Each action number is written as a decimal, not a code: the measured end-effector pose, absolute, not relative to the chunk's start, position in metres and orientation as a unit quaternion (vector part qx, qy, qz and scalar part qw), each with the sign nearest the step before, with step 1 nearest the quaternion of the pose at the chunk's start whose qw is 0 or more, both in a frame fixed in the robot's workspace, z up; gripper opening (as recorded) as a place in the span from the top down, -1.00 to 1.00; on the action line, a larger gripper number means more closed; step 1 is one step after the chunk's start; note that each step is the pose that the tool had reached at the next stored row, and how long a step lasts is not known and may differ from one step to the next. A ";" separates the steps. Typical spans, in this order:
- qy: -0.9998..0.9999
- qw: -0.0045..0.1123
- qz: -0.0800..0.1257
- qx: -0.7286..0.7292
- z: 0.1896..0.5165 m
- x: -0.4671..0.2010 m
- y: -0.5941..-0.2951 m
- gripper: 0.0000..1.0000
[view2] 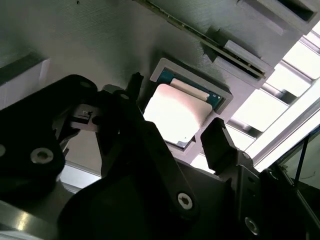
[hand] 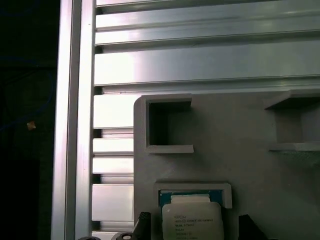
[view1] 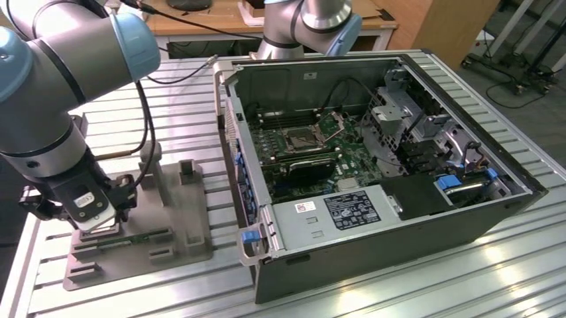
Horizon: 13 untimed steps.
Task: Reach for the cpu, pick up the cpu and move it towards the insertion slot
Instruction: 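Pick up the cpu and move it towards the insertion slot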
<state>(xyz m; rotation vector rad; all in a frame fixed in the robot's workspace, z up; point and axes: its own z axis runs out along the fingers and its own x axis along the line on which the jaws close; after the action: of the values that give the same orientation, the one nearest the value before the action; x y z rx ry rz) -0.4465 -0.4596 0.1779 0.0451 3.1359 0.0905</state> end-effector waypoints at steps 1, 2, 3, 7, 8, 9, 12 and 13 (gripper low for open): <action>0.999 0.002 0.029 0.014 0.178 -0.447 -0.460 -0.56; 0.999 0.002 0.029 0.014 0.178 -0.447 -0.460 -0.42; 0.999 0.002 0.029 0.014 0.178 -0.447 -0.460 -0.42; 0.999 0.002 0.029 0.014 0.178 -0.447 -0.460 -0.39; 0.999 0.002 0.029 0.014 0.178 -0.447 -0.460 -0.39; 0.999 0.002 0.029 0.014 0.178 -0.447 -0.460 -0.25; 0.999 0.002 0.029 0.014 0.178 -0.447 -0.460 -0.22; 0.999 0.002 0.029 0.014 0.178 -0.447 -0.460 -0.22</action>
<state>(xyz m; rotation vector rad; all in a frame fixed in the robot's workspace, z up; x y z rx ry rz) -0.4465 -0.4595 0.1776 0.0452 3.1358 0.0907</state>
